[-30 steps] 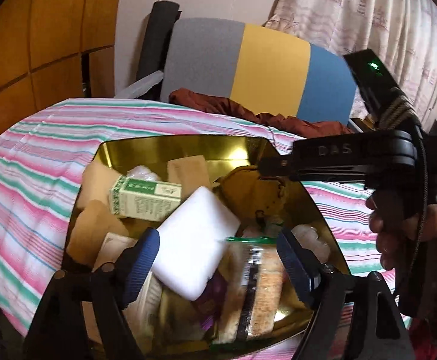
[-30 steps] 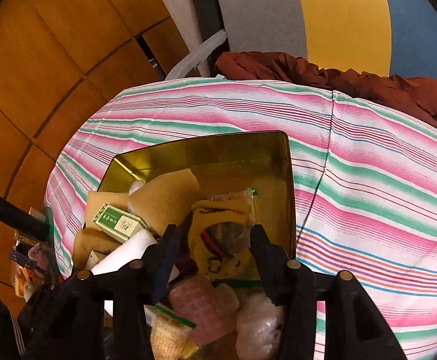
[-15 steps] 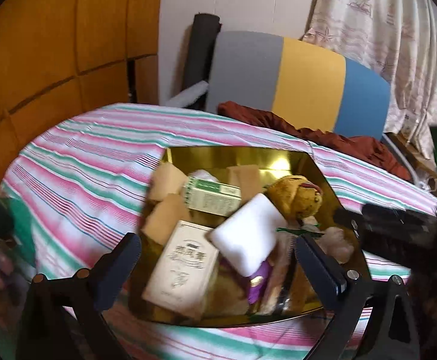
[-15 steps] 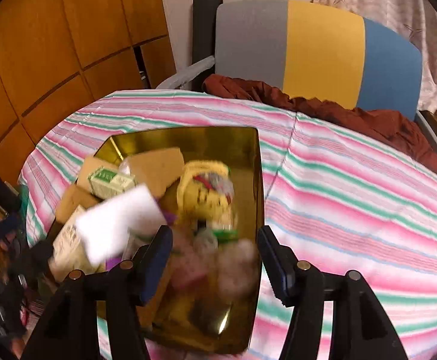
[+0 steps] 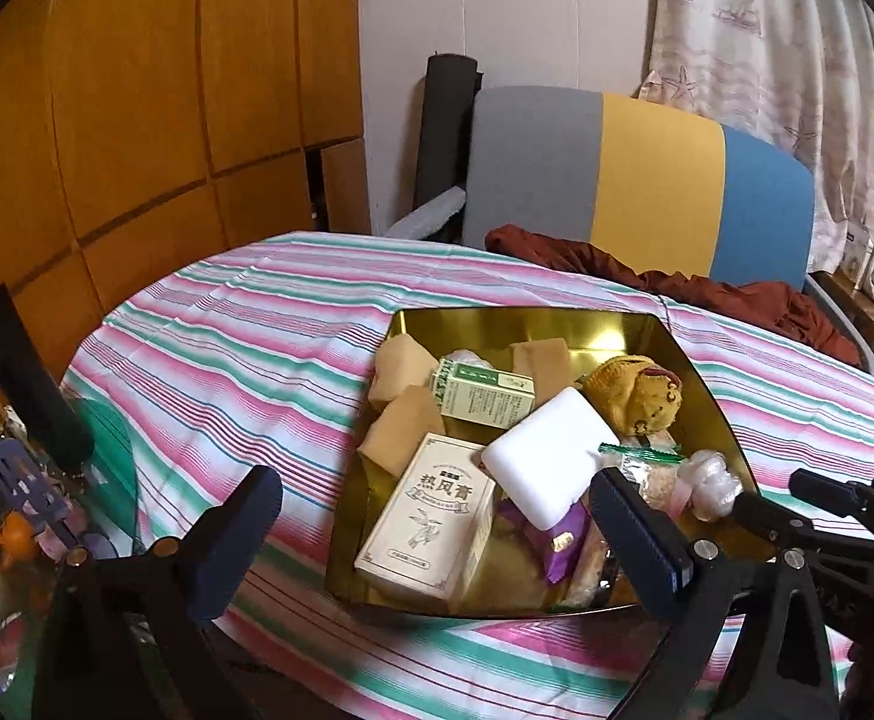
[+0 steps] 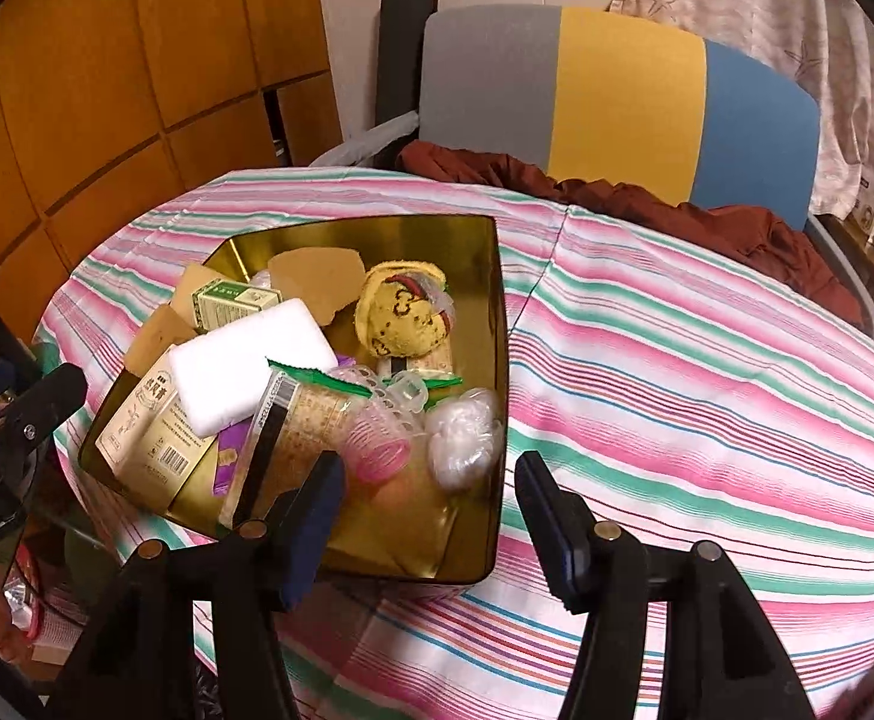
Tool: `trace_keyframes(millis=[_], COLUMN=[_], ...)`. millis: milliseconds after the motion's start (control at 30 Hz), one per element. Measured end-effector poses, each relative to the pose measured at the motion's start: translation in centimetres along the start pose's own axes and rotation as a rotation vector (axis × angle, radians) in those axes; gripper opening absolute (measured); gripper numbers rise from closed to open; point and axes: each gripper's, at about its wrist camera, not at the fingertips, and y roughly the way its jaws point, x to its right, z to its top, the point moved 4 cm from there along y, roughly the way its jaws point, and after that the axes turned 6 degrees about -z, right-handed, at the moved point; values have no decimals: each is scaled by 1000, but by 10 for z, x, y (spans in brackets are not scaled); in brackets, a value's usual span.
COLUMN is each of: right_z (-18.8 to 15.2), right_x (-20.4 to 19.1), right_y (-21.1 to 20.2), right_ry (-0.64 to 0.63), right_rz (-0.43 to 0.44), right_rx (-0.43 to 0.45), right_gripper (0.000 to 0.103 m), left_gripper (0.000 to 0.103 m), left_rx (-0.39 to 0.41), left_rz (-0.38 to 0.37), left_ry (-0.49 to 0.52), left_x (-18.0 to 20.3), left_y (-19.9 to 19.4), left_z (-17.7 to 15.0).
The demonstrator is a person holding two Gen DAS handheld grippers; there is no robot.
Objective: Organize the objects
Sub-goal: 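Lower the cracker packet and yellow knit item into the tray and open both grippers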
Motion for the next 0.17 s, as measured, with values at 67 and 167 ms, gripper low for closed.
trace_keyframes(millis=[67,167], right_z=[1,1], right_x=[1,2], right_y=[-2,-5], right_ry=[2,3], right_rz=[-6,-18], right_rx=[8,20], right_gripper=[60,60], left_gripper=[103,103], left_rx=[4,2], left_rz=[6,-1], left_ry=[-3,-14], left_x=[-1,-3], left_y=[-2,-4], left_z=[0,1])
